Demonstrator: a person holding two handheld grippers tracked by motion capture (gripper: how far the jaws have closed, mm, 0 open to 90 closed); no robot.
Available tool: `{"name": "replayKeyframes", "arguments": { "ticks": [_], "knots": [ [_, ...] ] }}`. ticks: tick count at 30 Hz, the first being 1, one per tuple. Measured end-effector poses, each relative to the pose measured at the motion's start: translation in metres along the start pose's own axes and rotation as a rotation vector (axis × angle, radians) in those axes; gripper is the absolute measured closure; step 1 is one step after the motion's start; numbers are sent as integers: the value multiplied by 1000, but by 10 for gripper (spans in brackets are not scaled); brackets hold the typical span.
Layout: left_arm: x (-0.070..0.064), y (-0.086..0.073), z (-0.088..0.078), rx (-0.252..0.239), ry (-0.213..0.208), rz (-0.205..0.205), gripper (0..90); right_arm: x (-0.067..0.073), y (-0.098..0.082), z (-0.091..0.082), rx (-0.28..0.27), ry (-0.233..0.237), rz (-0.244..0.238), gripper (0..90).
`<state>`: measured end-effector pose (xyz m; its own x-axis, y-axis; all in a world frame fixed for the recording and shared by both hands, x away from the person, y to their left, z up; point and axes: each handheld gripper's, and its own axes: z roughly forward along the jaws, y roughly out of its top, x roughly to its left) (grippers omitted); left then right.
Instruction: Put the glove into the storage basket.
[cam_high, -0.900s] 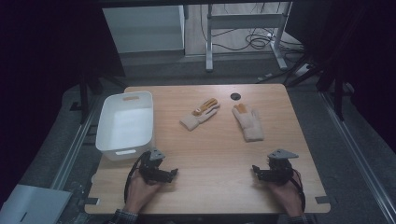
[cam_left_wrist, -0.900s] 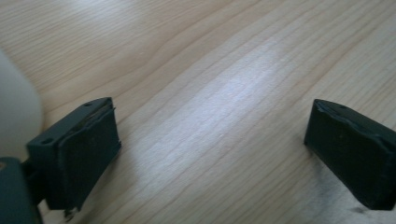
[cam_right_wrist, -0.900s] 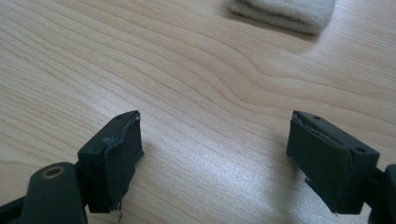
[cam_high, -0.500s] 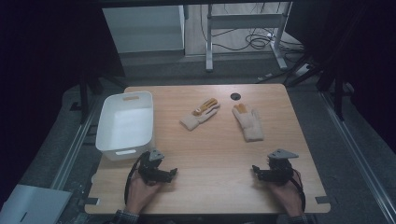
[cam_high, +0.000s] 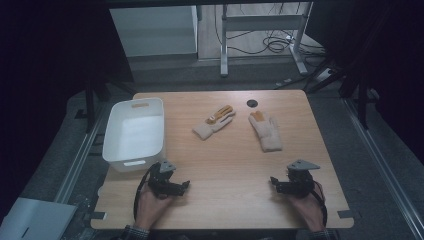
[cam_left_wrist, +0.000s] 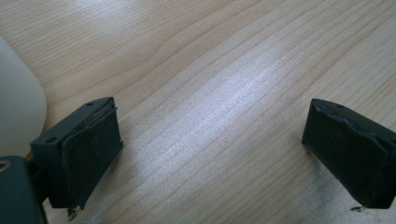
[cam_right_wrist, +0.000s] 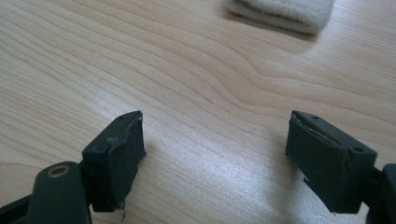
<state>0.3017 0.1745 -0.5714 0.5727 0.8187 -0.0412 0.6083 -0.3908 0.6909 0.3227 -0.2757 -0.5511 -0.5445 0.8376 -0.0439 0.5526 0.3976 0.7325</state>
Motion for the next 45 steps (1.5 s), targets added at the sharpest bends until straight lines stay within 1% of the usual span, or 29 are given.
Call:
{"name": "replayKeyframes", "arguments": {
  "ticks": [2, 3, 9, 10, 13, 18, 22, 24, 27, 29, 30, 31, 33, 35, 36, 39, 41, 43, 45],
  "knots": [
    [0, 0, 0, -2, 0, -3, 46, 0, 0, 0, 2, 4, 2, 209],
    [0, 0, 0, -2, 0, -3, 46, -2, 1, -1, 2, 14, 14, 222],
    [0, 0, 0, -1, 1, -2, 48, -4, 7, -2, -6, 12, 7, 254],
    [0, 0, 0, -1, 1, -2, 49, -5, 9, -2, -4, 18, 8, 277],
    [0, 0, 0, -3, 2, -5, 49, -6, 12, -1, -7, 22, 10, 290],
    [0, 0, 0, -4, 2, -6, 49, -9, 16, 2, 9, 27, 18, 290],
    [0, 0, 0, -4, 1, -6, 49, -13, 24, 3, -15, 24, 38, 290],
    [0, 0, 0, -4, 2, -6, 49, -14, 27, 4, -18, 25, 37, 292],
    [0, 0, 0, -4, 2, -7, 50, -17, 34, 5, -13, 31, 38, 329],
    [0, 0, 0, -4, 2, -7, 49, -20, 38, 6, -9, 30, 31, 351],
    [0, 0, 0, -4, 2, -7, 49, -22, 43, 7, -8, 34, 35, 375],
    [0, 0, 0, -4, 2, -7, 49, -22, 43, 7, -8, 34, 35, 375],
    [0, 0, 0, -4, 2, -7, 50, -27, 49, 10, -8, 29, 30, 411],
    [0, 0, 0, -4, 1, -8, 50, -28, 50, 11, -9, 31, 33, 420],
    [0, 0, 0, -4, 2, -8, 50, -30, 55, 14, -13, 31, 34, 436],
    [0, 0, 0, -4, 2, -8, 50, -32, 59, 17, -12, 35, 30, 452],
    [0, 0, 0, -4, 2, -8, 50, -33, 66, 21, -15, 29, 26, 474],
    [0, 0, 0, -4, 1, -8, 50, -34, 67, 22, -17, 27, 25, 482],
    [0, 0, 0, -4, 1, -8, 49, -34, 75, 26, -19, 23, 16, 519]
  ]
}}
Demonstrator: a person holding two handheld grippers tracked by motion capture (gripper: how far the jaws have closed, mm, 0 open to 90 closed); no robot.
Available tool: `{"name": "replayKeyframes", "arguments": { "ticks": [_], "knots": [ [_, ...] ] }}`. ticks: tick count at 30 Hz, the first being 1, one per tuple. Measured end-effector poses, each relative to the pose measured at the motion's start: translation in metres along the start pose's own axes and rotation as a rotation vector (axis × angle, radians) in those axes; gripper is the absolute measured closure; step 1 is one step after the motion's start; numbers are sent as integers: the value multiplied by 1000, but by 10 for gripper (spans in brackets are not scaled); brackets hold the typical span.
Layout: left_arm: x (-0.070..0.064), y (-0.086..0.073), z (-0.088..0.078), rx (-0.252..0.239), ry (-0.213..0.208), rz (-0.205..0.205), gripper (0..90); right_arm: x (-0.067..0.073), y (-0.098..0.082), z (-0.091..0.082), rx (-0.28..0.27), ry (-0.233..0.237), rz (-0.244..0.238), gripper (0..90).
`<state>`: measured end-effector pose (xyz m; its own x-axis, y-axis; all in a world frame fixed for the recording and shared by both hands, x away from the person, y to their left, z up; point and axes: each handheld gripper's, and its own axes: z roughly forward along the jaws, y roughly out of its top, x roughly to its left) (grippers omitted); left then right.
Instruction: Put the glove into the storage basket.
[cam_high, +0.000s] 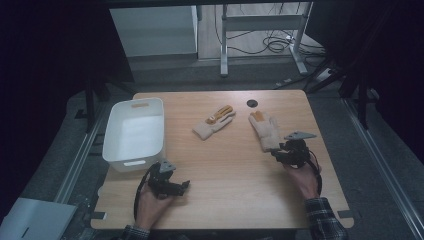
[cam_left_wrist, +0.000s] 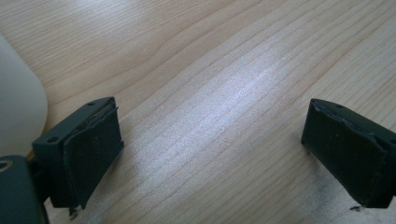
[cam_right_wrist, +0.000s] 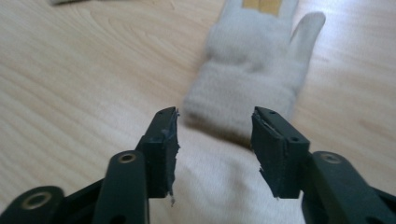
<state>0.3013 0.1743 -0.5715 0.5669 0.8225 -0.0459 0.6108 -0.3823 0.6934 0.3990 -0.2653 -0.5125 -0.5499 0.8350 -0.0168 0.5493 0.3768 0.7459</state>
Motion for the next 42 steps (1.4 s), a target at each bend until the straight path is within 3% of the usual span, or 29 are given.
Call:
{"name": "replayKeyframes", "arguments": {
  "ticks": [8, 14, 22, 31, 36, 39, 40, 41, 42],
  "knots": [
    [0, 0, 0, 0, 0, 0, 50, -8, 18, 15, 1, -25, -11, 621],
    [0, 0, 0, 0, -1, -3, 50, -13, 33, 29, 9, -41, -22, 622],
    [0, 0, 0, -1, -1, -3, 50, -22, 54, 50, 8, -65, -20, 547],
    [0, 0, 0, -1, -1, -2, 50, -30, 64, 78, 10, -87, 12, 406],
    [0, 0, 0, -1, -1, -2, 50, -36, 61, 89, -1, -68, 48, 324],
    [0, 0, 0, -1, -1, -2, 50, -37, 59, 96, 33, -36, 47, 299],
    [0, 0, 0, -1, -1, -2, 50, -36, 58, 99, 55, -32, 40, 300],
    [0, 0, 0, -1, -1, -2, 50, -31, 55, 106, 99, -44, -3, 309],
    [0, 0, 0, -2, -1, -2, 50, -27, 53, 106, 83, -67, -32, 357]
  ]
}}
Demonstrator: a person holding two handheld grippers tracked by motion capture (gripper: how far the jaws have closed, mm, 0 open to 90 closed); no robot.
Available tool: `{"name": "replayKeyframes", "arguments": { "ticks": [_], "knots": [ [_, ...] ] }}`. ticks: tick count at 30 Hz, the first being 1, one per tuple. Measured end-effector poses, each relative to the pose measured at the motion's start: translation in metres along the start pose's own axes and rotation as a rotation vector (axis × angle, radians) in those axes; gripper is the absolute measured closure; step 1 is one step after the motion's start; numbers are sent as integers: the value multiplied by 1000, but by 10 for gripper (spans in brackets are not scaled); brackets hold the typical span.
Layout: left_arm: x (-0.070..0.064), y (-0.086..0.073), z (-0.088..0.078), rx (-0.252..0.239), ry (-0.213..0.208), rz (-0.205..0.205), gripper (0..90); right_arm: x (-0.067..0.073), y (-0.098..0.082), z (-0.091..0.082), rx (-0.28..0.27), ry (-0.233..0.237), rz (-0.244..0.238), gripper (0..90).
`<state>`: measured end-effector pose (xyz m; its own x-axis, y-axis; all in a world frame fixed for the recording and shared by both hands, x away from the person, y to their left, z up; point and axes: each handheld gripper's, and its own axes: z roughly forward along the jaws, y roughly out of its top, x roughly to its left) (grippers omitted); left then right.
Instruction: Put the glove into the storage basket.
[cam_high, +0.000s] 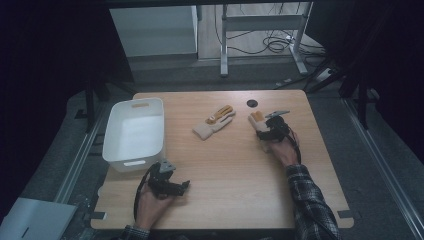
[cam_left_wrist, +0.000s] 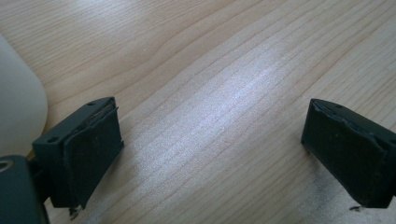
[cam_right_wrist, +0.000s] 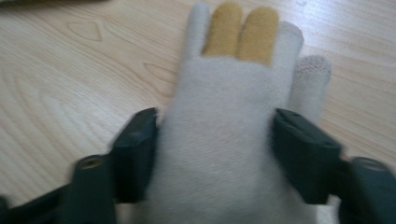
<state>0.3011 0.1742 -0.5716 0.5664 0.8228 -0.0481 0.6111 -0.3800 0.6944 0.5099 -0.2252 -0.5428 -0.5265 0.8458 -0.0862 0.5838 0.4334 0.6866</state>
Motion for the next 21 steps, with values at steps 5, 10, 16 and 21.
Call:
{"name": "replayKeyframes", "arguments": {
  "ticks": [5, 10, 16, 21],
  "knots": [
    [0, 0, 0, 0, 0, 0, 52, 3, 0, -2, -3, -18, 35, 497],
    [0, 0, 0, 0, 0, 0, 52, 4, 0, -5, 6, -32, 56, 562],
    [0, 0, 0, 0, 0, 0, 51, 2, -3, -12, -19, -14, 108, 575],
    [0, 0, 0, 0, 0, 0, 51, 6, 2, -29, -43, 1, 116, 574]
  ]
}}
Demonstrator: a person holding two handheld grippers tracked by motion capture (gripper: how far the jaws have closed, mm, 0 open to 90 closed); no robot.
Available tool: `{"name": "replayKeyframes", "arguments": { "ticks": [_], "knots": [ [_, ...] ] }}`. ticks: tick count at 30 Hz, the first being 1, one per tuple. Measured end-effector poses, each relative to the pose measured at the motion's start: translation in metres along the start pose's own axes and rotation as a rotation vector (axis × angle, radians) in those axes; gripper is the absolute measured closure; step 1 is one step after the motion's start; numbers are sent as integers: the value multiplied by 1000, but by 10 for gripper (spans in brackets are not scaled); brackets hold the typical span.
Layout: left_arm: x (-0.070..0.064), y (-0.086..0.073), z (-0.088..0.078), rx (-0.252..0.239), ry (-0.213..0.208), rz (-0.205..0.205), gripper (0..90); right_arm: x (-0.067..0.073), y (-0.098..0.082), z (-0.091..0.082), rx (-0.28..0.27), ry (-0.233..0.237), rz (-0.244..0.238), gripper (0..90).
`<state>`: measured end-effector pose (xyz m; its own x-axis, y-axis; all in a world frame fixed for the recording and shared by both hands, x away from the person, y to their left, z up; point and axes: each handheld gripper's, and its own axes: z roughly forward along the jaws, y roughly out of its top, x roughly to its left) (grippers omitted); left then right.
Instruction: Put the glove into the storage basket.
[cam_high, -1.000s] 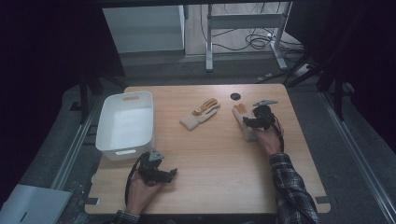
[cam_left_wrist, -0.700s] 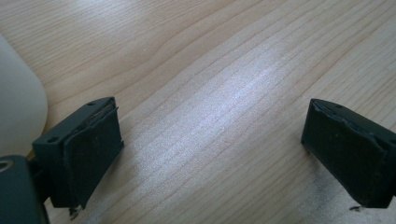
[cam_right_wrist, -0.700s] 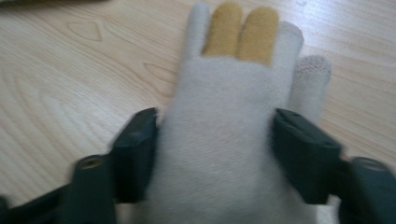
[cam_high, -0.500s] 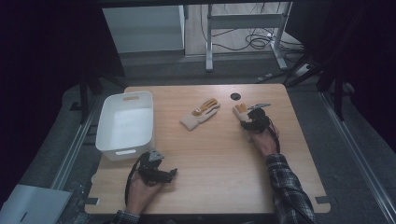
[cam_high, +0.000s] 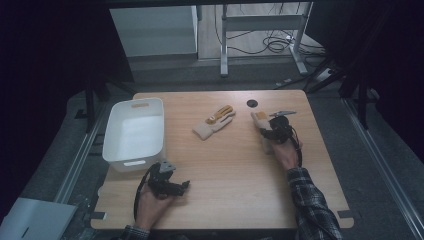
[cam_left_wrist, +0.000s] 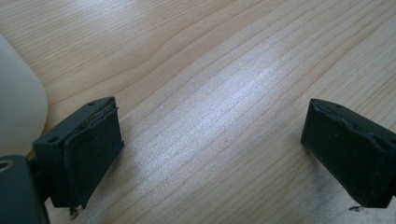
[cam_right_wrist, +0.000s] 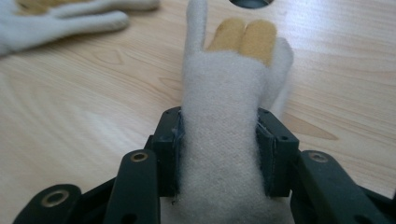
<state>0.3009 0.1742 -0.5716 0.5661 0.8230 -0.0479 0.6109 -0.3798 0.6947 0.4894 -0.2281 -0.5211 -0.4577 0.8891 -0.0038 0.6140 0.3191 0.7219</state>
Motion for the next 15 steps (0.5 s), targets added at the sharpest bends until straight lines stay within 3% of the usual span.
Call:
{"name": "replayKeyframes", "arguments": {
  "ticks": [9, 15],
  "knots": [
    [0, 0, 0, 0, 0, -1, 52, 34, 2, -31, -16, 40, -57, 571],
    [0, 0, 0, 5, 0, 3, 52, 70, -5, -51, -28, 85, -115, 567]
  ]
}}
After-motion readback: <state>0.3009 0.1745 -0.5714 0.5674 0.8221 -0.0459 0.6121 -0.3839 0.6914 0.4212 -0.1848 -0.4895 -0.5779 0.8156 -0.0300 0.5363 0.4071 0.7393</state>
